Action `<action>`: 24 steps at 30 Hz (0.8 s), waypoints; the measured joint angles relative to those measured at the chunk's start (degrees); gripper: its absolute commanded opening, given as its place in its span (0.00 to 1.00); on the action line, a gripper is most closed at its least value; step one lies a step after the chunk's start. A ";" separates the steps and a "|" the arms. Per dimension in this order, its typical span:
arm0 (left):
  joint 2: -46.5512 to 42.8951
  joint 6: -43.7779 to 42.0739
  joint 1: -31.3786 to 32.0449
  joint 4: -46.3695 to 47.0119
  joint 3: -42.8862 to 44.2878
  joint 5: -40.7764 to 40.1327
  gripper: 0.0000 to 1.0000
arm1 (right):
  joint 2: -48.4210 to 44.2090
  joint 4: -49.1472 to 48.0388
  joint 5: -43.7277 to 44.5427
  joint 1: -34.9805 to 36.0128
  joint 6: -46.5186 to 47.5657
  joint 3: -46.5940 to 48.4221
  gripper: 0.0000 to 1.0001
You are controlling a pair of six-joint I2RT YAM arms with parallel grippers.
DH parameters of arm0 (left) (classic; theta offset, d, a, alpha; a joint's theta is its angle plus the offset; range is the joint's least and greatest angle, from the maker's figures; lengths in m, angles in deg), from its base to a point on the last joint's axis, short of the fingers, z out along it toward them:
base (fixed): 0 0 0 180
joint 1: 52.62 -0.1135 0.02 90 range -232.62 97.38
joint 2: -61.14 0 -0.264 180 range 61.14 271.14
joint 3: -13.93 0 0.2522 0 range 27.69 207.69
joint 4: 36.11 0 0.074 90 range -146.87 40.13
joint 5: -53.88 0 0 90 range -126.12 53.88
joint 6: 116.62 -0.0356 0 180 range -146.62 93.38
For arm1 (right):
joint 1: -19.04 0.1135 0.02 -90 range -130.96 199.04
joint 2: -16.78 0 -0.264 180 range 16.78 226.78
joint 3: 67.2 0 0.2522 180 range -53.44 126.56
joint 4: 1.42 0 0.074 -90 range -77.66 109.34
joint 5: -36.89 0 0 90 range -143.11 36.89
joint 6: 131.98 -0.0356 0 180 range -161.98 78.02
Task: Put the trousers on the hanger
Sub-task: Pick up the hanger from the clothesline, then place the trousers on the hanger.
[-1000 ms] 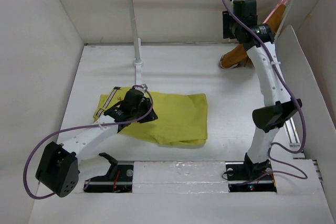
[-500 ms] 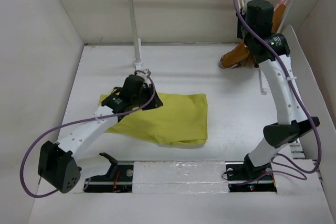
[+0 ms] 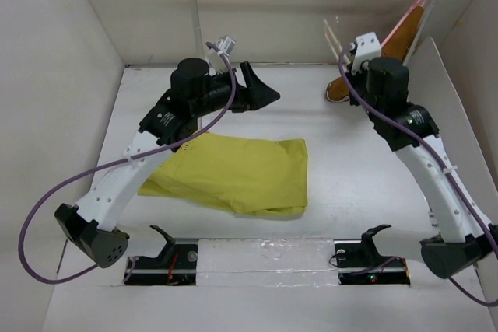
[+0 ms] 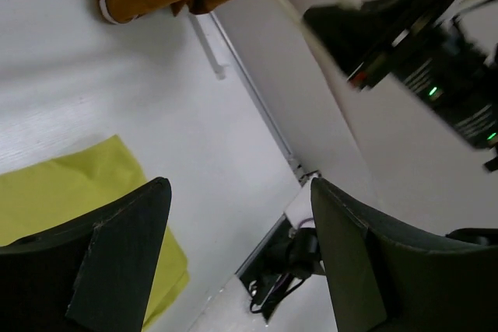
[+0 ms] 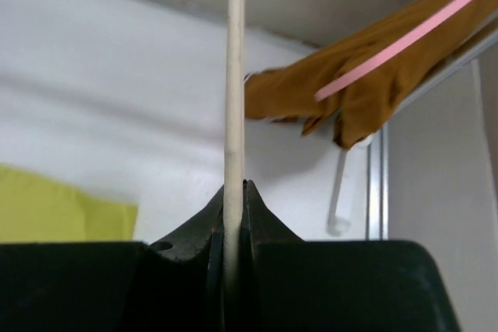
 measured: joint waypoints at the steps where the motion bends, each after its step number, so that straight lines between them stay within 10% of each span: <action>1: 0.98 1.03 -0.02 0.85 0.90 0.94 0.69 | -1.16 0.50 -1.86 0.42 0.20 -1.92 0.00; 11: 16.41 8.37 10.36 5.79 5.14 0.09 0.71 | -21.59 -0.11 -3.76 9.31 -1.09 -31.17 0.00; 24: 24.04 23.58 12.28 17.33 0.15 -2.08 0.67 | -28.76 -0.33 -1.40 14.01 -4.15 -39.12 0.00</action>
